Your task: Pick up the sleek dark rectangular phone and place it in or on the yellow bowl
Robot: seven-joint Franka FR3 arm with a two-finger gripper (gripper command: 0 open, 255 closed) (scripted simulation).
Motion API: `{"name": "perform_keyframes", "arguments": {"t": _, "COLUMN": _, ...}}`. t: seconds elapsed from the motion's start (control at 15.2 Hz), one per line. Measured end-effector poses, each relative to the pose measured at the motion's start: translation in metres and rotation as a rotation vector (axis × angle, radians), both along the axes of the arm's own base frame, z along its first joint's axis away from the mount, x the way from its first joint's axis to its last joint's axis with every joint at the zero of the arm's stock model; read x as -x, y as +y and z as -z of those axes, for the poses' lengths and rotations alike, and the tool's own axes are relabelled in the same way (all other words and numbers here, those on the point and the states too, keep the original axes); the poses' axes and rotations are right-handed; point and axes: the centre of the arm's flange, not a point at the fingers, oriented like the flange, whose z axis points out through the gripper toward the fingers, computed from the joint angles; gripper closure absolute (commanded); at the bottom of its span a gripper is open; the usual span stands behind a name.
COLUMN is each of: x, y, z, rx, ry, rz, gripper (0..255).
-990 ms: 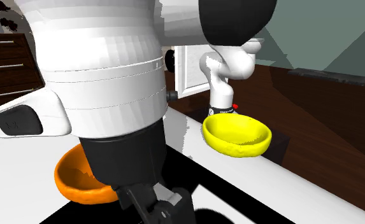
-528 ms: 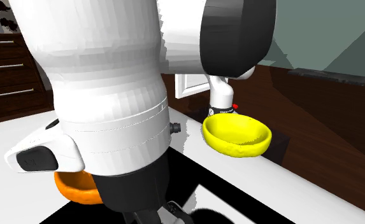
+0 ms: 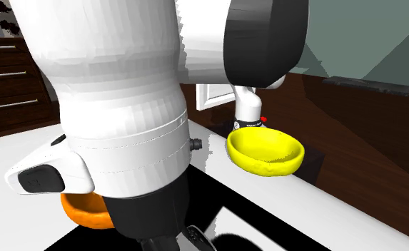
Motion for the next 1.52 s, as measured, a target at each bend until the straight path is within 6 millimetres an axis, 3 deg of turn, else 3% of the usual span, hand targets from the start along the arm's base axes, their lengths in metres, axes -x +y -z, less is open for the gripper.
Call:
{"name": "perform_keyframes", "arguments": {"t": 0.59, "x": 0.000, "y": 0.000, "z": -0.002, "rx": 0.000, "ry": 0.000, "rz": 0.000, "gripper": 255}}
{"name": "perform_keyframes", "arguments": {"t": 1.52, "x": 0.000, "y": 0.001, "z": -0.074, "rx": 0.000, "ry": 0.001, "rz": 0.000, "gripper": 255}}
